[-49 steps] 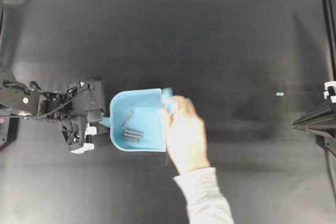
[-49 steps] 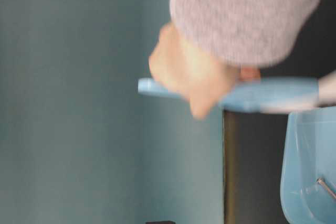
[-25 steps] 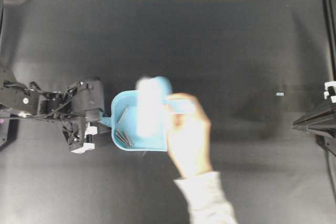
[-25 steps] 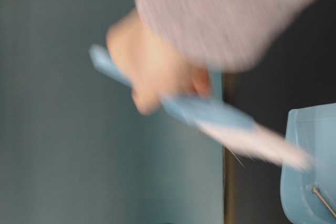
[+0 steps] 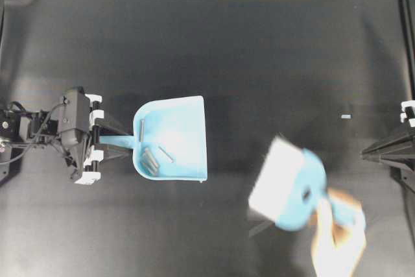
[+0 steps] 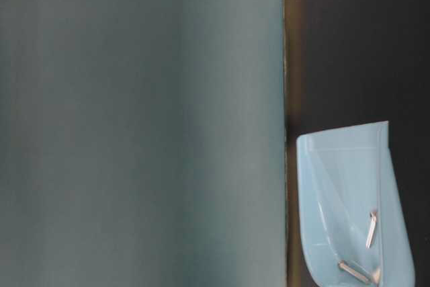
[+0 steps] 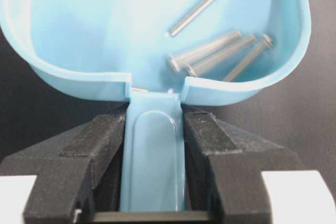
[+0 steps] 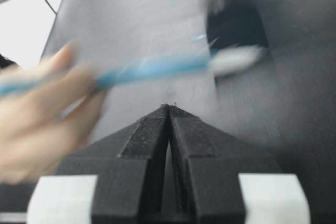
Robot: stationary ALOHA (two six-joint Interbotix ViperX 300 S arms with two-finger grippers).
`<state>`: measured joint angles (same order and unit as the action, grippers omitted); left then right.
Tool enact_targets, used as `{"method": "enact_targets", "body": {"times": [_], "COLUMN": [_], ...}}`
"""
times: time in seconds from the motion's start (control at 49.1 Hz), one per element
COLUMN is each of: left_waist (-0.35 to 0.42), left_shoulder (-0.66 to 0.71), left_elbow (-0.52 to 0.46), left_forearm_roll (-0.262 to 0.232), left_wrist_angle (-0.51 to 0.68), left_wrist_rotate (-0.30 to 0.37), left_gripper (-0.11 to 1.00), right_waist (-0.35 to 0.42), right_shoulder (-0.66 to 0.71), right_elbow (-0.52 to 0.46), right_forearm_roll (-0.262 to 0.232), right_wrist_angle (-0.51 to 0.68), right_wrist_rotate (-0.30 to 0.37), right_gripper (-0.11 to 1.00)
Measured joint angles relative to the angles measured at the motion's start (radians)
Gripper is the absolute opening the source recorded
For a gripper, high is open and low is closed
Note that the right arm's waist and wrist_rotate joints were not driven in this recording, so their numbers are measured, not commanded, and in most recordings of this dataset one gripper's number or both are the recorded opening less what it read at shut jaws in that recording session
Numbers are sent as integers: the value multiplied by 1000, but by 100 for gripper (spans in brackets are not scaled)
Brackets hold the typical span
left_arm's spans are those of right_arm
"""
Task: Hold the dustpan with the left arm, while a human hand uses a hand brush to gather screws into the dustpan.
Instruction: 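Hold the dustpan with screws inside using the left gripper, pulling slightly left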
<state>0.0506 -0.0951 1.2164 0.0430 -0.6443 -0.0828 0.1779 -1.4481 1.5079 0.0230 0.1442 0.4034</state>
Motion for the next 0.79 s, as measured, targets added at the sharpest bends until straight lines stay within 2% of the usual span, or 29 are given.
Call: {"method": "enact_targets", "body": {"times": [0.244,0.428,0.611,0.794], "left_waist": [2,-3,-44,-86], "left_shoulder": [-18,-51,-60,-58], "left_elbow": [-2,-6,-32,-54], "left_forearm_roll": [0,0,0,0], "left_wrist_angle": [-3,44,109,120], "left_wrist_rotate": [-5,-14,-32,-51], "left_gripper": [28,29,29,29], "right_waist": [0,0,0,0], "right_shoulder": [-2,-2,-3,-3], "right_elbow": [0,0,0,0], "right_forearm_roll": [0,0,0,2], "right_wrist_angle": [3,2,3,3], "right_wrist_rotate": [0,2,2,0], "right_gripper": [0,0,0,0]}}
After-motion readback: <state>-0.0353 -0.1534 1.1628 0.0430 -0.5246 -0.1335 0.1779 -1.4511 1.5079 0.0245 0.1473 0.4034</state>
